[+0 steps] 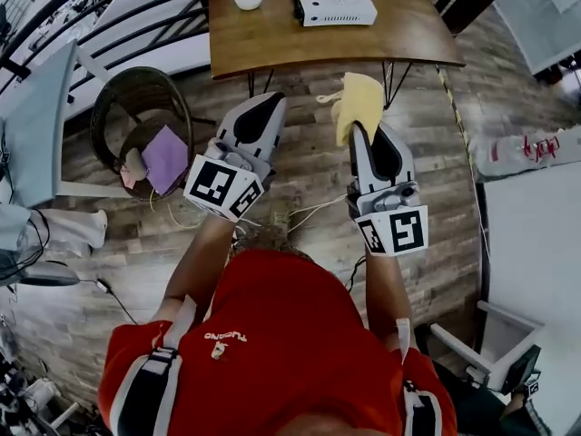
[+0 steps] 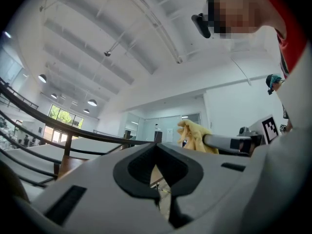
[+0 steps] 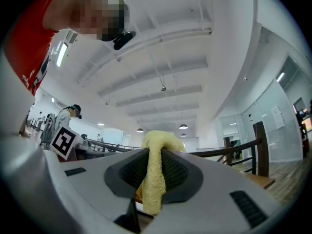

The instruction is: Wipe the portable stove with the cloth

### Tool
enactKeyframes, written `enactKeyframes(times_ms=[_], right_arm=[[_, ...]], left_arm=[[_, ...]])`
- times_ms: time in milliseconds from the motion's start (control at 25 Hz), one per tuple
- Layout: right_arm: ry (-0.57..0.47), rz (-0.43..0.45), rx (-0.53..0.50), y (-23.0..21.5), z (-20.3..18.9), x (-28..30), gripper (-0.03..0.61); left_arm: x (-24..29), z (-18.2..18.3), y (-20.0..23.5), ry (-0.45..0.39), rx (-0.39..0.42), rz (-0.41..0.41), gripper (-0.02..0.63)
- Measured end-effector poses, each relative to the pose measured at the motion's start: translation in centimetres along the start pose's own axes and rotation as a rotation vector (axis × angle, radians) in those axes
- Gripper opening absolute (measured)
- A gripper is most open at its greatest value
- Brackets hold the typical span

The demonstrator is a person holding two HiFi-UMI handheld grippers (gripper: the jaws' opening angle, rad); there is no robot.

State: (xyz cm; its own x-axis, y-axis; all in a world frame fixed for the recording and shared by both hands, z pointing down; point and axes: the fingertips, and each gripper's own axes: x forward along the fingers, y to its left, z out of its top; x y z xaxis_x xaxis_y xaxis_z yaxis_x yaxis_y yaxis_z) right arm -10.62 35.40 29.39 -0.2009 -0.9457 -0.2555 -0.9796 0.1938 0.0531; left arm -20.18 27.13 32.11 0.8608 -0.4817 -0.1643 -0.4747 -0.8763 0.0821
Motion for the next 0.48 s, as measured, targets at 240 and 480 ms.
enactKeyframes(times_ms=[240,480], right_arm=[[0.008,-0.007,-0.006,-4.1,-2.5,9.9,0.086],[0.053,0.015,-0.035,-7.2,-5.3,16.9,0.086]], left_arm=[[7.3,-0.9,7.2,0.028,0.002,-0.032,0.009],[12.7,-2.8,12.1,0.064,-0.026,-0.012,0.009]])
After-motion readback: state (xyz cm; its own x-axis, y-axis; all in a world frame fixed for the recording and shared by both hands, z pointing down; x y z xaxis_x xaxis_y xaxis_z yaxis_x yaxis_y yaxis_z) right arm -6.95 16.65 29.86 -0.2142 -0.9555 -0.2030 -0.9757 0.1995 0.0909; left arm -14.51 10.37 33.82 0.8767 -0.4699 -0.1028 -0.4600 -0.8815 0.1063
